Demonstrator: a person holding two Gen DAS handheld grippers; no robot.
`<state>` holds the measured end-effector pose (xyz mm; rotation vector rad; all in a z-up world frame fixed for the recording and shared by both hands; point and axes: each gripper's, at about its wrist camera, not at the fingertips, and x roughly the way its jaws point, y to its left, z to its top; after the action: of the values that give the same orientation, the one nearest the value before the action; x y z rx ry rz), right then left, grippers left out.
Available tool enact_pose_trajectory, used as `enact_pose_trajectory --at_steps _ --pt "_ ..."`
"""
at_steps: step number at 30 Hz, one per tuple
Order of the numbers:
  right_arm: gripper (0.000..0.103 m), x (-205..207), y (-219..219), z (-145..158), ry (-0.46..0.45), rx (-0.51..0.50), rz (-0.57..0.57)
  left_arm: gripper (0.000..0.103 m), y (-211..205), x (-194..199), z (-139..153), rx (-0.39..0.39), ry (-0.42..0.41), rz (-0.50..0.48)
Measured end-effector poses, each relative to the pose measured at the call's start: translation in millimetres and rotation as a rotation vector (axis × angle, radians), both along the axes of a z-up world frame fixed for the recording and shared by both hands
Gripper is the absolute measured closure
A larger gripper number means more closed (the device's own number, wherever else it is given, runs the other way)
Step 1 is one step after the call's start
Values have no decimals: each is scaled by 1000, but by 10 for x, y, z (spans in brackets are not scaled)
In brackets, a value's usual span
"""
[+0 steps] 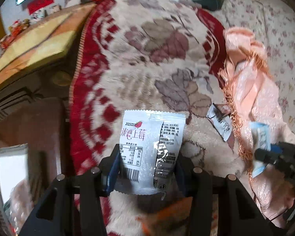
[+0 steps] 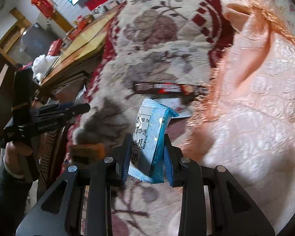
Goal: Organize snacks
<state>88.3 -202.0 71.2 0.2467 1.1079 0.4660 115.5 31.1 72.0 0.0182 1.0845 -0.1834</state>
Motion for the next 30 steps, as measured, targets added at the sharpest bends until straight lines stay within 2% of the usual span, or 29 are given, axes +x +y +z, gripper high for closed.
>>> enact_pose_trajectory --at_steps 5,7,17,30 --pt "74 -144 333 86 -14 6 65 51 196 -330 230 19 -60 96" --pt "74 -209 477 131 -23 0 93 51 260 -453 260 42 -76 131" --pt "74 -480 1112 280 -42 -2 217 51 673 -1120 402 55 -111 257" --pt "75 -795 1925 392 -52 -13 389 51 1153 -1648 493 85 -161 397"
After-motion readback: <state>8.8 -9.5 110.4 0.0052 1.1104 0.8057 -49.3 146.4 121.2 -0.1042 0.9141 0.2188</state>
